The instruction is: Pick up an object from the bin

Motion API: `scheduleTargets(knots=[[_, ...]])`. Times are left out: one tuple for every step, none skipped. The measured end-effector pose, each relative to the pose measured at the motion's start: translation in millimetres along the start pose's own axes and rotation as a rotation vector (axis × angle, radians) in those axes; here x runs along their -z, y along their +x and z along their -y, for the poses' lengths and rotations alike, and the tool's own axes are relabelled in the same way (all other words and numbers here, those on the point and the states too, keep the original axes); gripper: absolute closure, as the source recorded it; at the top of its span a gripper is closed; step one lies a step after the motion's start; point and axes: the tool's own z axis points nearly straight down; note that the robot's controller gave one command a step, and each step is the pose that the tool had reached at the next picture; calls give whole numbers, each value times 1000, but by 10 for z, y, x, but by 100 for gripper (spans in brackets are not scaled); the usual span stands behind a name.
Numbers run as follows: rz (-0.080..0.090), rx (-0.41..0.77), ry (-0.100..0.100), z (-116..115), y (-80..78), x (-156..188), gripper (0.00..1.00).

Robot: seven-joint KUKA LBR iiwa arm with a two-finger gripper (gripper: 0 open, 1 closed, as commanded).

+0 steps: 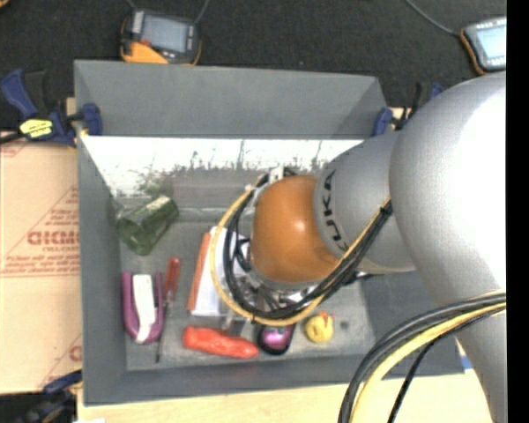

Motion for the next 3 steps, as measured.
scheduleTargets(knots=[[0,-31,0,33,-492,763,100],[-8,-44,3,289,-246,361,100],[-22,-36,6,333,-74,402,100]])
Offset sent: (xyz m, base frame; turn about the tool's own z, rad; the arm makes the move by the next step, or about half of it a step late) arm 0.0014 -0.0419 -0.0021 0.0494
